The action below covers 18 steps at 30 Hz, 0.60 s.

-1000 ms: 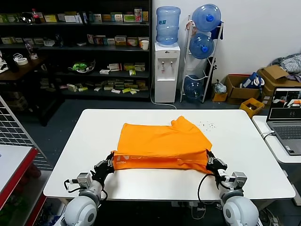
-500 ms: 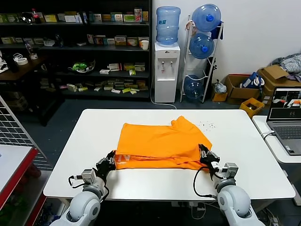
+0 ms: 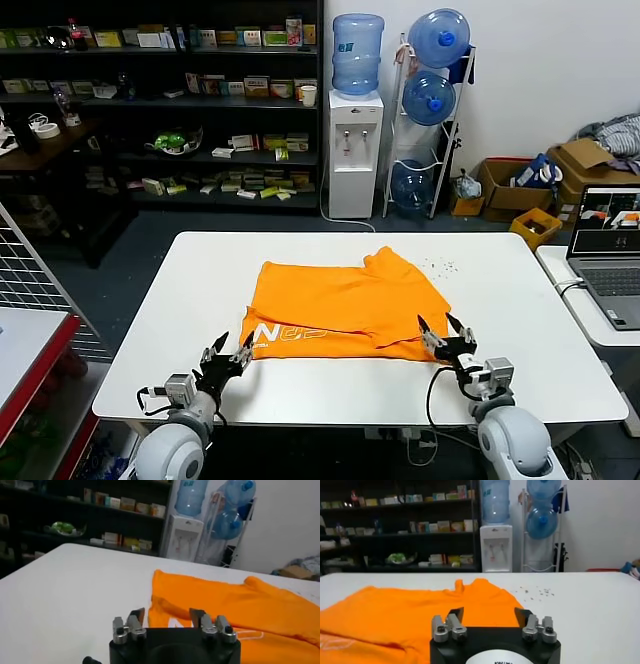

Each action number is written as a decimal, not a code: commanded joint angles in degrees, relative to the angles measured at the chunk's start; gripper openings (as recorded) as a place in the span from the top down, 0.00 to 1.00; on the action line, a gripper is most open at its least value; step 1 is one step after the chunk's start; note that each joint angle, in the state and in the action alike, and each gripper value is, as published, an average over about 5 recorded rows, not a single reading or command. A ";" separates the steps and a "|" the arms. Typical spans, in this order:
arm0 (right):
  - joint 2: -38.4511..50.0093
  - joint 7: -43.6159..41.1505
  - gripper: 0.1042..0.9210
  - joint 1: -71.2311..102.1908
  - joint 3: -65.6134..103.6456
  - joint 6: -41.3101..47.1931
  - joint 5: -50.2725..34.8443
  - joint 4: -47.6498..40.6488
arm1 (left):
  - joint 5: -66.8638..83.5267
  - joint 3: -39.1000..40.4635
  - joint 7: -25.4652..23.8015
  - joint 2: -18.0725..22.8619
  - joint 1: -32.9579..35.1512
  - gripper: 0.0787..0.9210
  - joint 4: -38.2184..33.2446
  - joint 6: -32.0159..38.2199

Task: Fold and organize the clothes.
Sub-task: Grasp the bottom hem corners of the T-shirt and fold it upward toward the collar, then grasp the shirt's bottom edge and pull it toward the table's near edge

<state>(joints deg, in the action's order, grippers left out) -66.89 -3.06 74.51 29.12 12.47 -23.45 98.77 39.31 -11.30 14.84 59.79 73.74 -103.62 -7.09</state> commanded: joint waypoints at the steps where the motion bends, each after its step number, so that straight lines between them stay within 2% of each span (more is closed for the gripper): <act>1: 2.24 -0.77 0.13 3.11 2.29 3.80 -2.76 -0.53 | -0.06 -0.81 -1.67 0.99 3.91 0.18 -1.03 -0.47; 6: 1.71 -0.71 0.12 1.62 1.73 6.52 -5.52 -1.76 | 0.00 -0.83 -2.09 2.02 1.28 0.12 2.47 -1.02; 15: 0.57 -0.82 0.12 -0.20 0.13 9.20 -7.97 -2.51 | 0.65 -1.56 -2.43 2.57 -1.34 0.12 7.12 -1.53; 18: 0.54 -0.87 0.16 -0.30 0.05 9.56 -8.57 -2.49 | 0.65 -1.57 -2.24 2.52 -1.34 0.12 7.00 -1.56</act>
<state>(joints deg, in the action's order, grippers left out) -66.56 -3.70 74.34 29.15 19.68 -29.77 96.62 39.81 -12.65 12.97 61.96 73.09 -98.93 -8.53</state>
